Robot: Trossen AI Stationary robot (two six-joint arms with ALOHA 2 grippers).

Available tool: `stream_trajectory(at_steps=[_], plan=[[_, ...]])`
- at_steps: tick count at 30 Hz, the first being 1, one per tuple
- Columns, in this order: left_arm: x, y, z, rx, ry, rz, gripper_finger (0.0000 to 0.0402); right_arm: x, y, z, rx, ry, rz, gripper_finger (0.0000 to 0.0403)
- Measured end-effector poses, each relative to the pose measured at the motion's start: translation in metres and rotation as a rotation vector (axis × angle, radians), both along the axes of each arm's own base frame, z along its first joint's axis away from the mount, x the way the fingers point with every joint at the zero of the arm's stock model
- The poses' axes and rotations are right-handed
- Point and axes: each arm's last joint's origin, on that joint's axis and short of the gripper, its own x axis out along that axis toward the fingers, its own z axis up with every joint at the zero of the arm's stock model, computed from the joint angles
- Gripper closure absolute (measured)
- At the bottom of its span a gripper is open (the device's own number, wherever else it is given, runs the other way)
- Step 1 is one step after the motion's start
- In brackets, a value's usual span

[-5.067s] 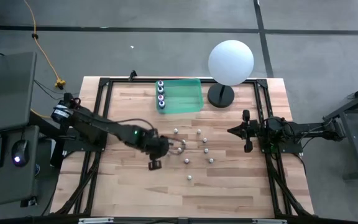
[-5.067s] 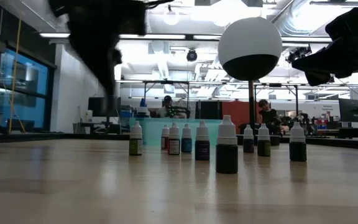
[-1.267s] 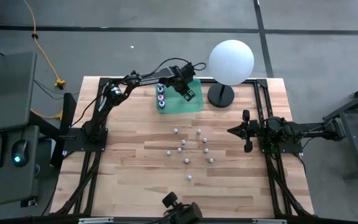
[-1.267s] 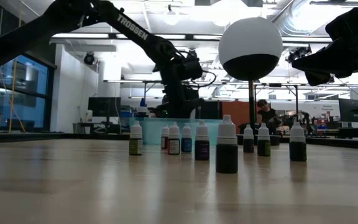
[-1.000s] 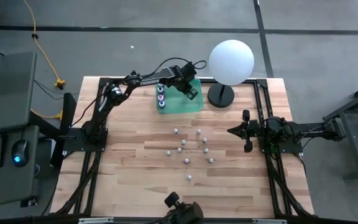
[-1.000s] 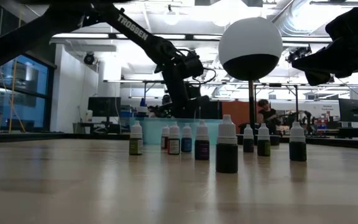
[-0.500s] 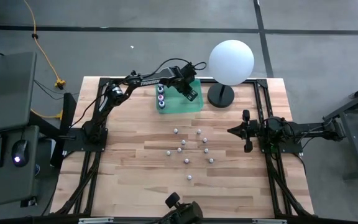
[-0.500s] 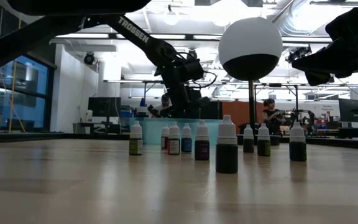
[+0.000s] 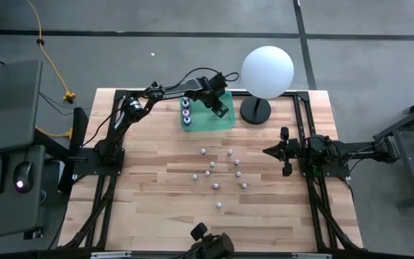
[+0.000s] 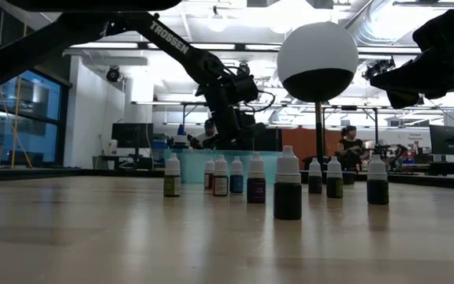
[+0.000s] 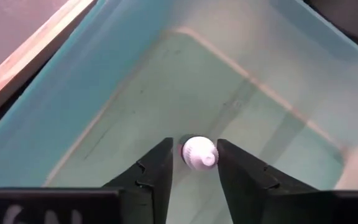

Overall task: Pick & Place food coloring
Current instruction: Put the small red food coloring bottle into the green bin, then put the small light green food coloring bottle into the green bin

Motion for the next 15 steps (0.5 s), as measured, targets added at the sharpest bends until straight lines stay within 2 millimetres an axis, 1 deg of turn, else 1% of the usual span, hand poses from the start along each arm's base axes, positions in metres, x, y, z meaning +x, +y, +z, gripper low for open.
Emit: stream_trajectory(at_steps=[2, 5, 11, 15], plan=[[0.000, 0.000, 0.000, -0.001, -0.001, 0.000, 0.0273, 0.000, 0.000, 0.000, -0.001, 0.000, 0.000, 0.0402], [-0.001, 0.000, 0.006, 0.009, -0.008, -0.007, 0.0267, 0.000, 0.000, 0.000, 0.000, 0.000, 0.000, 0.0402], [0.001, 0.000, 0.039, 0.029, -0.005, -0.071, 0.0261, 0.000, 0.000, 0.000, 0.000, 0.000, 0.000, 0.0402], [-0.001, -0.001, 0.061, 0.029, 0.012, -0.076, 0.0260, 0.000, 0.000, 0.000, 0.000, 0.000, 0.000, 0.0402]])
